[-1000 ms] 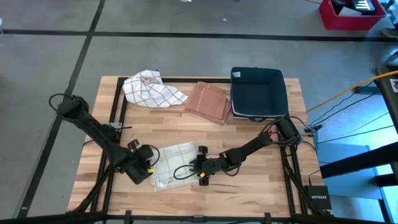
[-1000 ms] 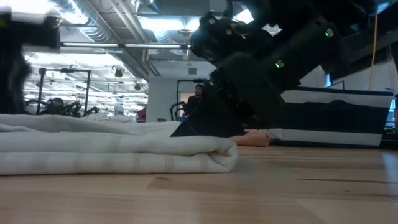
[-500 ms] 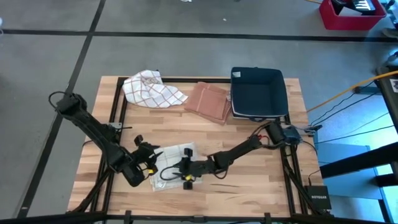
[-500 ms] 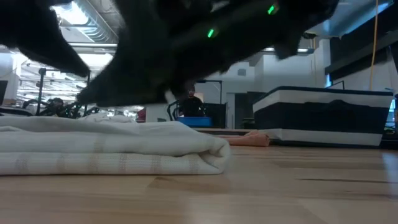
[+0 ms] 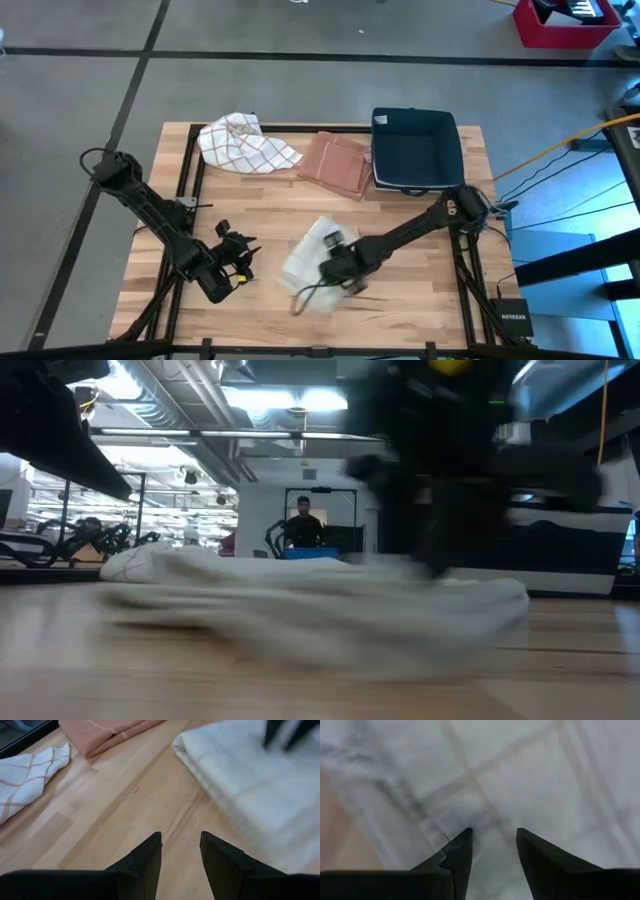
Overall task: Fold towel
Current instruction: Move the bottom white towel to the middle right of the table
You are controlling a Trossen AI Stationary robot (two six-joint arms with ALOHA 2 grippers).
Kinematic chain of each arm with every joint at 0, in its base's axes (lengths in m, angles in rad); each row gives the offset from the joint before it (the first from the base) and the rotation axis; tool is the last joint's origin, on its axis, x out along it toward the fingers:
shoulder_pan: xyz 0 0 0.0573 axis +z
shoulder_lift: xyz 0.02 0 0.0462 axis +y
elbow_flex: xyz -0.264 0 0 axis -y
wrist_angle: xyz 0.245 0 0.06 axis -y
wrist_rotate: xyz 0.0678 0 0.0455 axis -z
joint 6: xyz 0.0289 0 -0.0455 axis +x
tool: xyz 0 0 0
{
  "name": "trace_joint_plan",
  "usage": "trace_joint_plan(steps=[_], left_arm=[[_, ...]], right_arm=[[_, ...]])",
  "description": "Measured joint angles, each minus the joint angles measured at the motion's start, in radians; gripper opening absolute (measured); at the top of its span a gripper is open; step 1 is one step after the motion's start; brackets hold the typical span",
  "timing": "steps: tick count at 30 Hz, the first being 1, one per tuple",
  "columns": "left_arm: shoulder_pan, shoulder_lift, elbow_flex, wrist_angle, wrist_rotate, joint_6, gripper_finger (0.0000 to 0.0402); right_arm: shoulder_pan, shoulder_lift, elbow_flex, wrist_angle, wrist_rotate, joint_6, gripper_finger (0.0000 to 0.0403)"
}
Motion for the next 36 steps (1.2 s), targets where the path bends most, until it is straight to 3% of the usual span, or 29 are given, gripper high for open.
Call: trace_joint_plan(steps=[3,6,12,19,25,30,36], left_arm=[[0.001,0.000,0.000,-0.001,0.000,0.000,0.0129],[0.006,0.000,0.000,0.000,-0.002,0.000,0.0129],[0.013,0.000,0.000,0.004,-0.002,-0.011,0.0129],[0.012,-0.001,0.001,0.026,-0.003,-0.006,0.0129],[0.012,-0.001,0.001,0.026,-0.003,-0.007,0.0129],[0.012,-0.001,0.001,0.026,-0.003,-0.008,0.0129],[0.012,-0.001,0.001,0.027,-0.003,-0.014,0.0129]], right_arm=[[0.017,-0.081,-0.007,-0.238,0.101,-0.017,0.0159],[0.025,-0.155,-0.003,-0.265,0.142,0.108,0.0159],[0.024,-0.176,-0.003,-0.079,0.190,0.464,0.0159],[-0.018,-0.146,-0.124,0.023,0.198,0.637,0.0159],[-0.051,-0.139,-0.246,0.180,0.133,0.732,0.0159],[-0.045,-0.149,-0.296,0.059,0.097,0.878,0.0159],[0.013,-0.147,-0.307,-0.163,0.148,1.082,0.0159]])
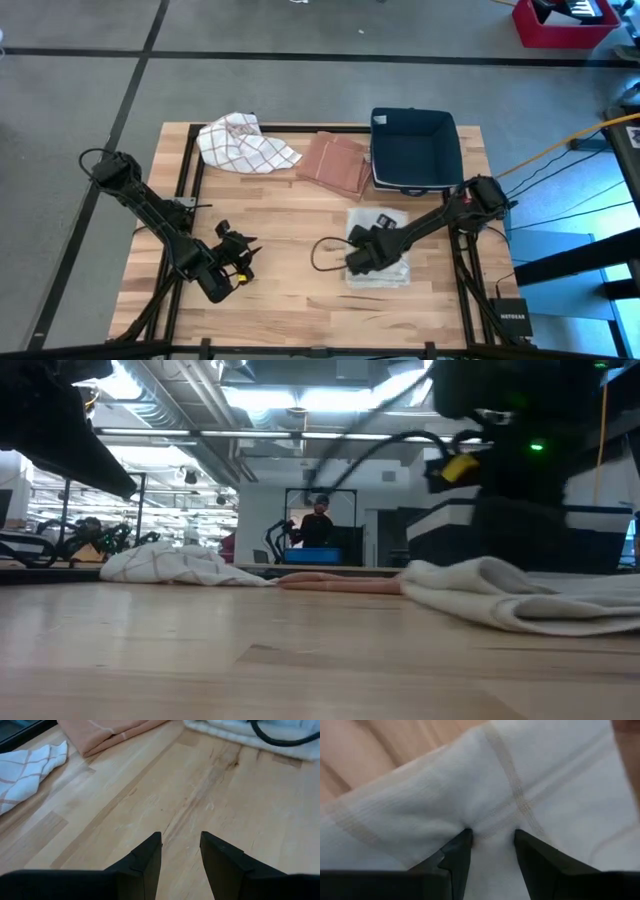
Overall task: Fold towel
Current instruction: Move the bottom white towel to the middle right of the table, then fold the white towel
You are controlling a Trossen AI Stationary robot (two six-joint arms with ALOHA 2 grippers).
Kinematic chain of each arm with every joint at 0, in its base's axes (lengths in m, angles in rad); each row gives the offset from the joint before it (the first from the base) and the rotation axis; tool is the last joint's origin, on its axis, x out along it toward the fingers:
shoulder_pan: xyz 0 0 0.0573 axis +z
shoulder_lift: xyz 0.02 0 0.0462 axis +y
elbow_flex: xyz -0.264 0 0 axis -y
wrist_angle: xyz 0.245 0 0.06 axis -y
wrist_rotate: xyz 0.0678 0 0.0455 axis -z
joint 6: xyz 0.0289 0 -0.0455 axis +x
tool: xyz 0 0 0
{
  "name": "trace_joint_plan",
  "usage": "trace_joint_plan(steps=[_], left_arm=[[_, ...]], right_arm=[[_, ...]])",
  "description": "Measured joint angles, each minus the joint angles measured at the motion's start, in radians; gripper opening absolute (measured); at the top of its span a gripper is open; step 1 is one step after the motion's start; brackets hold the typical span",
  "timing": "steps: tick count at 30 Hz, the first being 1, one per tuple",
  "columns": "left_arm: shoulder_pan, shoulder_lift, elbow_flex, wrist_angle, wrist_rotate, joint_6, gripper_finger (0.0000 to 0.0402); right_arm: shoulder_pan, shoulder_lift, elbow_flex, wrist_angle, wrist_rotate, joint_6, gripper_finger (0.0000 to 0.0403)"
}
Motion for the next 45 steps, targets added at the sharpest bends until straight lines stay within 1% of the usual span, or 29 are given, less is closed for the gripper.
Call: trace_joint_plan(steps=[3,8,14,19,21,24,26,28,29,31,33,34,36,37,40,43,45], left_arm=[[0.000,0.000,0.000,0.001,0.000,-0.002,0.0129],[0.000,0.000,0.000,0.002,0.007,-0.006,0.0129],[0.000,0.000,0.000,0.001,0.007,-0.008,0.0129],[0.000,0.000,0.000,0.000,0.007,-0.008,0.0129],[0.000,0.000,0.000,0.001,0.007,-0.008,0.0129],[0.000,0.000,0.000,0.001,0.007,-0.011,0.0129],[0.000,0.000,0.000,0.001,0.013,-0.010,0.0129],[0.000,-0.001,0.011,-0.002,0.026,-0.011,0.0129],[0.000,-0.003,0.023,-0.001,0.027,-0.011,0.0129],[0.003,-0.007,0.062,-0.003,0.027,0.006,0.0129],[0.016,-0.018,0.105,-0.005,0.028,0.089,0.0129],[0.028,-0.025,0.128,-0.008,0.028,0.133,0.0129],[0.060,-0.044,0.171,-0.020,0.036,0.223,0.0129],[0.087,-0.055,0.194,-0.043,0.047,0.257,0.0129],[0.201,-0.089,0.245,-0.101,0.079,0.321,0.0129],[0.344,-0.097,0.264,-0.139,0.125,0.415,0.0132],[0.444,-0.096,0.263,-0.158,0.175,0.467,0.0142]], right_arm=[[0.038,0.004,-0.003,-0.112,0.038,0.033,0.0159],[0.090,0.004,-0.034,-0.225,0.029,0.083,0.0158],[0.132,-0.003,-0.113,-0.259,-0.005,0.119,0.0158],[0.150,-0.021,-0.123,-0.335,-0.026,0.097,0.0158],[0.150,-0.040,-0.124,-0.349,-0.052,0.080,0.0158],[0.155,-0.092,-0.106,-0.349,-0.049,0.086,0.0158],[0.155,-0.133,-0.067,-0.321,-0.024,0.096,0.0159],[0.159,-0.169,-0.026,-0.245,0.015,0.055,0.0159],[0.166,-0.184,-0.009,-0.179,0.039,0.017,0.0159],[0.182,-0.209,0.003,-0.003,0.139,-0.066,0.0159],[0.205,-0.211,0.003,0.179,0.237,-0.164,0.0159],[0.218,-0.208,0.003,0.254,0.265,-0.210,0.0159],[0.239,-0.190,0.003,0.371,0.279,-0.283,0.0159],[0.248,-0.178,0.003,0.411,0.274,-0.311,0.0159],[0.273,-0.141,0.002,0.441,0.255,-0.351,0.0159],[0.286,-0.100,0.002,0.449,0.254,-0.349,0.0159],[0.288,-0.067,0.002,0.450,0.254,-0.339,0.0159]])
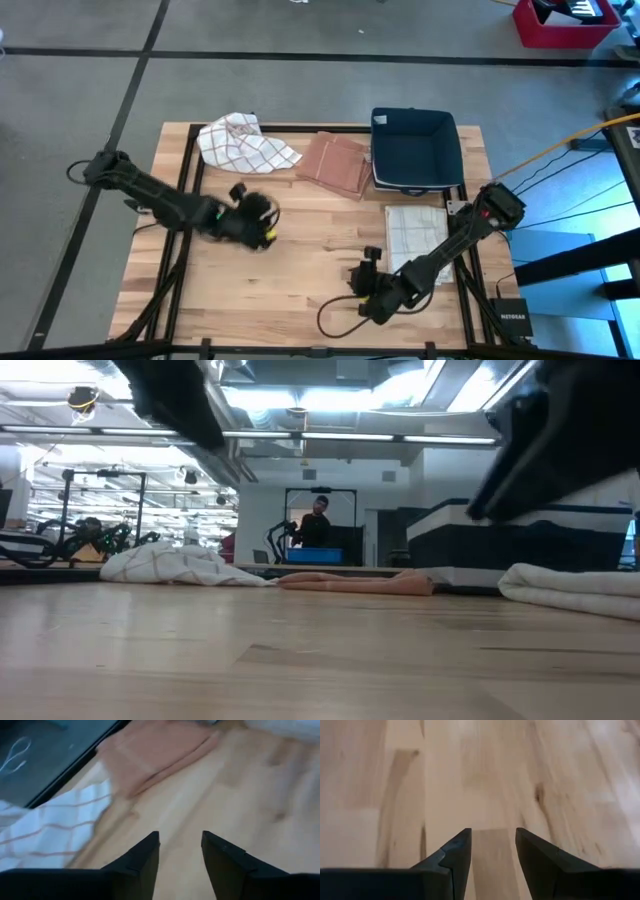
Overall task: Fold towel
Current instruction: Fold the white towel
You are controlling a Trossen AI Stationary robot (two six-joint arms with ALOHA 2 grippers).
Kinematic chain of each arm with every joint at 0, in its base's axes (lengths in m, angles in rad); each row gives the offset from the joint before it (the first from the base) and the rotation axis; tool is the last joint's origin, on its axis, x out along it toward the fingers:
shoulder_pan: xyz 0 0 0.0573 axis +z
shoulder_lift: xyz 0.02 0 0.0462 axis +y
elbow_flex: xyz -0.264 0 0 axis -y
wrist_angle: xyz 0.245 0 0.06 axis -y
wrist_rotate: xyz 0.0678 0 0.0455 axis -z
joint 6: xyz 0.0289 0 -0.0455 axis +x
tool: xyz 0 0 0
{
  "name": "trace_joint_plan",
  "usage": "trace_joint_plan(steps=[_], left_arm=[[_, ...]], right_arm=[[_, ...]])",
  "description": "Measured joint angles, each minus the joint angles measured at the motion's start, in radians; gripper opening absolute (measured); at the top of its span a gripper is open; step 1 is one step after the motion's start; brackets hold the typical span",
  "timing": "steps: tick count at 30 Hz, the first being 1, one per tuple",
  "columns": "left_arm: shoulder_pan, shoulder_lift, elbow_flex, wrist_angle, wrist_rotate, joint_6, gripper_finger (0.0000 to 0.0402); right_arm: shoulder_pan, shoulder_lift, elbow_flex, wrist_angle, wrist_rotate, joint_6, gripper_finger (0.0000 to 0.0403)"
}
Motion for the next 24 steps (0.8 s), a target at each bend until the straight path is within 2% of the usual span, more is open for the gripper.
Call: trace_joint_plan(steps=[6,12,15,19,24], left_arm=[[0.312,0.046,0.000,-0.021,0.129,0.112,0.0201],[0.562,0.126,0.000,0.021,0.147,0.258,0.0224],[0.629,0.190,0.000,0.075,0.157,0.326,0.0225],[0.687,0.285,-0.001,0.192,0.227,0.473,0.0225],[0.743,0.399,-0.001,0.252,0.280,0.544,0.0225]], right_arm=[[0.004,0.081,0.000,-0.003,-0.098,-0.025,0.0159],[0.003,0.121,0.000,0.001,-0.063,-0.054,0.0159],[0.003,0.119,0.001,0.015,-0.065,-0.060,0.0159],[0.003,0.119,0.001,0.014,-0.066,-0.081,0.0159],[0.003,0.119,0.001,0.014,-0.059,-0.099,0.0159]])
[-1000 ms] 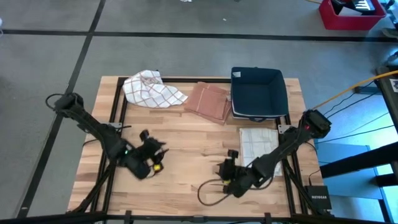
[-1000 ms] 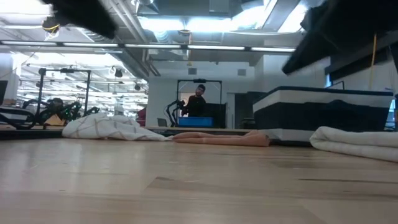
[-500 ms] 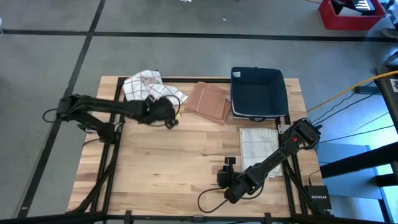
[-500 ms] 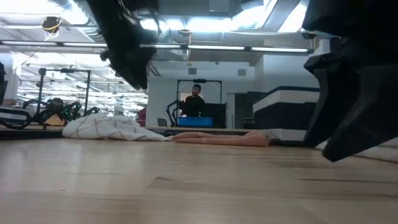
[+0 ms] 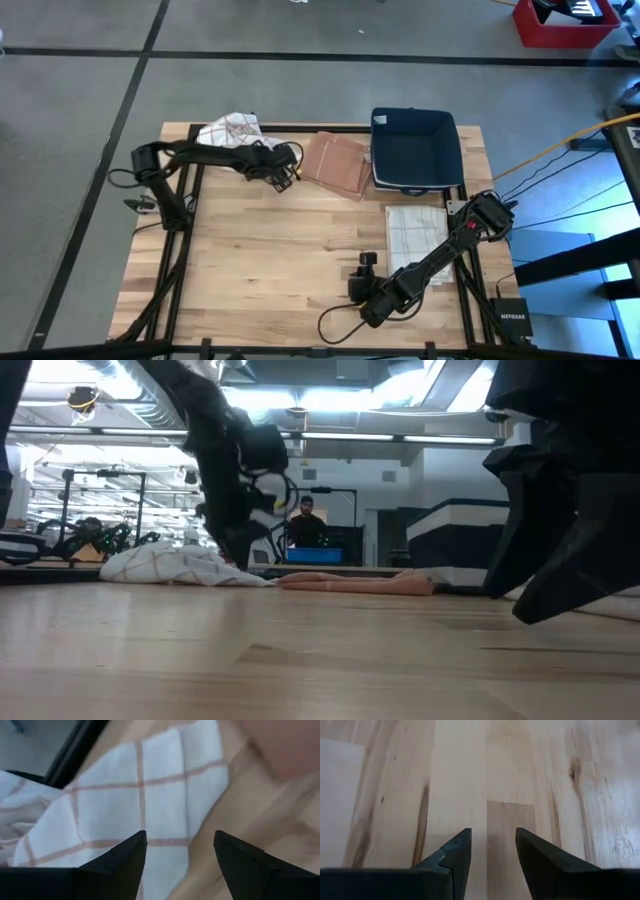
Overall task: Fold towel
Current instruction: Fold the white towel
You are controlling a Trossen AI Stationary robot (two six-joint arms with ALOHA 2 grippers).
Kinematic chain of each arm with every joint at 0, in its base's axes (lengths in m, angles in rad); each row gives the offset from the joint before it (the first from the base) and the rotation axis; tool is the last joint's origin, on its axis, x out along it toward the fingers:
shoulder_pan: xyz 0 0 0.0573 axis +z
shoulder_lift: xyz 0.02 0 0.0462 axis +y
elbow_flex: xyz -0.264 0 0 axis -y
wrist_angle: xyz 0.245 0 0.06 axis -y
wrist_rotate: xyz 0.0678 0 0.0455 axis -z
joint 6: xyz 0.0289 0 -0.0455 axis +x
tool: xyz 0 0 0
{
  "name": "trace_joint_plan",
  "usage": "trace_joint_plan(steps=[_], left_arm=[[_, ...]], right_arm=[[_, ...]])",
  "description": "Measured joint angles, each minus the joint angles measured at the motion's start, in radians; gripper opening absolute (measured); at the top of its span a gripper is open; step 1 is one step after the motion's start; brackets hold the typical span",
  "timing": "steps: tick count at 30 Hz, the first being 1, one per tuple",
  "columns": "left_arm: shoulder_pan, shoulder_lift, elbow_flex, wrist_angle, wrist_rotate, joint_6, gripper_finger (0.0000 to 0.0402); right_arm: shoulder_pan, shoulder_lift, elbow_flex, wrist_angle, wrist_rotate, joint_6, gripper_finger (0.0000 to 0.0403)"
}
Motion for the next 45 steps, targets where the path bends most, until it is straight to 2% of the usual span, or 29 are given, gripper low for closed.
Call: trace_joint_plan(steps=[6,10,14,20,22,25,30,34,37,41,43,45], left_arm=[[0.033,0.069,0.000,-0.007,0.027,0.054,0.0225],[0.043,0.074,0.001,-0.008,0.028,0.077,0.0199],[0.050,0.072,0.001,-0.040,0.020,0.101,0.0145],[0.048,0.074,0.001,-0.096,0.021,0.099,0.0029],[0.032,0.069,0.016,-0.132,0.020,0.079,0.0009],[-0.035,0.032,0.037,-0.218,0.020,0.002,0.0008],[-0.249,-0.120,0.072,-0.355,0.037,-0.175,0.0006],[-0.411,-0.259,0.107,-0.291,0.023,-0.347,0.0003],[-0.501,-0.335,0.110,-0.216,0.021,-0.360,0.0005],[-0.594,-0.402,0.110,-0.196,0.017,-0.380,0.0007],[-0.625,-0.407,0.110,-0.195,0.014,-0.398,0.0005],[-0.651,-0.405,0.110,-0.195,0.014,-0.401,0.0003]], right_arm=[[0.000,0.000,0.000,-0.002,0.001,0.000,0.0159],[0.000,0.000,0.000,-0.003,0.001,0.000,0.0159],[0.000,0.000,0.000,-0.002,0.008,0.000,0.0159],[0.000,0.000,0.000,-0.003,0.012,-0.003,0.0159],[0.000,0.000,0.000,-0.002,0.016,-0.003,0.0159],[0.000,0.000,0.000,-0.002,0.020,-0.004,0.0159],[0.000,0.000,0.000,-0.003,0.021,-0.006,0.0159],[0.000,0.000,0.000,-0.004,0.035,-0.011,0.0159],[0.000,-0.003,0.009,-0.009,0.047,-0.034,0.0159],[0.000,-0.036,0.073,-0.077,0.056,-0.113,0.0159],[0.000,-0.062,0.133,-0.206,0.121,-0.119,0.0159],[0.001,-0.090,0.207,-0.349,0.238,-0.074,0.0159]])
